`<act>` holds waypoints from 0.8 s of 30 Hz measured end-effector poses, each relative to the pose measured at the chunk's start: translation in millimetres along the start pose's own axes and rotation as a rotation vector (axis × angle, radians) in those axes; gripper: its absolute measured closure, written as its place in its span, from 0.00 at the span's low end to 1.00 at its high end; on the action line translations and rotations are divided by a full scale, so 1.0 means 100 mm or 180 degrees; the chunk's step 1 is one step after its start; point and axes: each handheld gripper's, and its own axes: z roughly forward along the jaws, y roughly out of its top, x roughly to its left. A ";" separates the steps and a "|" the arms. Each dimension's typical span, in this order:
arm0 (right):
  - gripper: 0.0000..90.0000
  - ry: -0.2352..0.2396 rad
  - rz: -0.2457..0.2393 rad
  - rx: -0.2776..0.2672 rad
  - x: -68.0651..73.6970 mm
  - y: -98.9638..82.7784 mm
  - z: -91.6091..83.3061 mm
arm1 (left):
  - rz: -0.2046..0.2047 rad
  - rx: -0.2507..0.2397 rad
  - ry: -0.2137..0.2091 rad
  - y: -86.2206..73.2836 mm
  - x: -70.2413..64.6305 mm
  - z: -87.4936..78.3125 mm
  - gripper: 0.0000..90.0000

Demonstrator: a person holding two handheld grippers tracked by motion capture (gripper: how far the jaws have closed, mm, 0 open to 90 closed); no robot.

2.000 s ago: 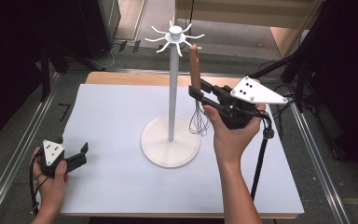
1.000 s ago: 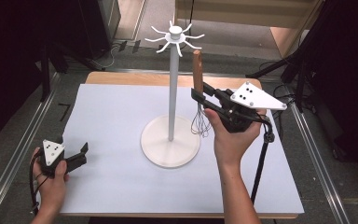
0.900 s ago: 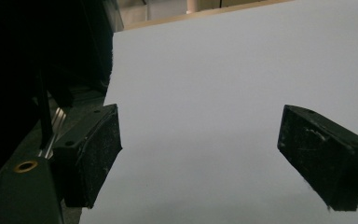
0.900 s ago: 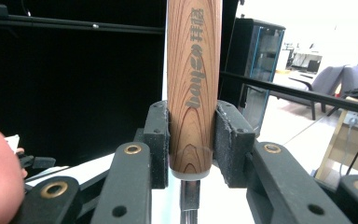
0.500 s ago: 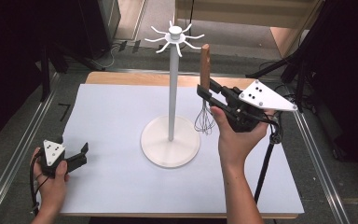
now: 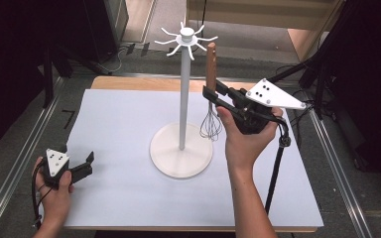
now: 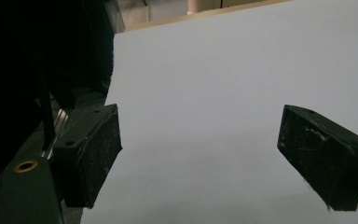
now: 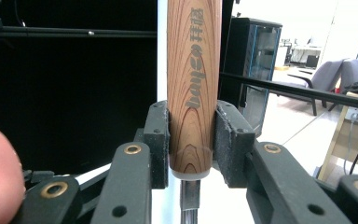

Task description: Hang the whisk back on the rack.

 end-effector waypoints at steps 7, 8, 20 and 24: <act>0.78 0.0035 -0.0013 -0.0005 0.00 -0.05 0.06 | -0.0001 0.0002 0.0002 0.00 0.00 0.00 0.16; 0.78 0.0040 -0.0004 -0.0012 0.00 -0.05 0.06 | -0.0002 0.0002 0.0003 0.00 0.00 0.00 0.16; 0.62 0.0012 0.0047 -0.0094 0.00 -0.13 0.01 | 0.0006 0.0007 0.0007 0.00 0.00 0.00 0.16; 0.55 -0.0058 0.0086 -0.0083 -0.04 -0.19 -0.06 | 0.0012 0.0006 0.0013 0.00 -0.01 0.00 0.16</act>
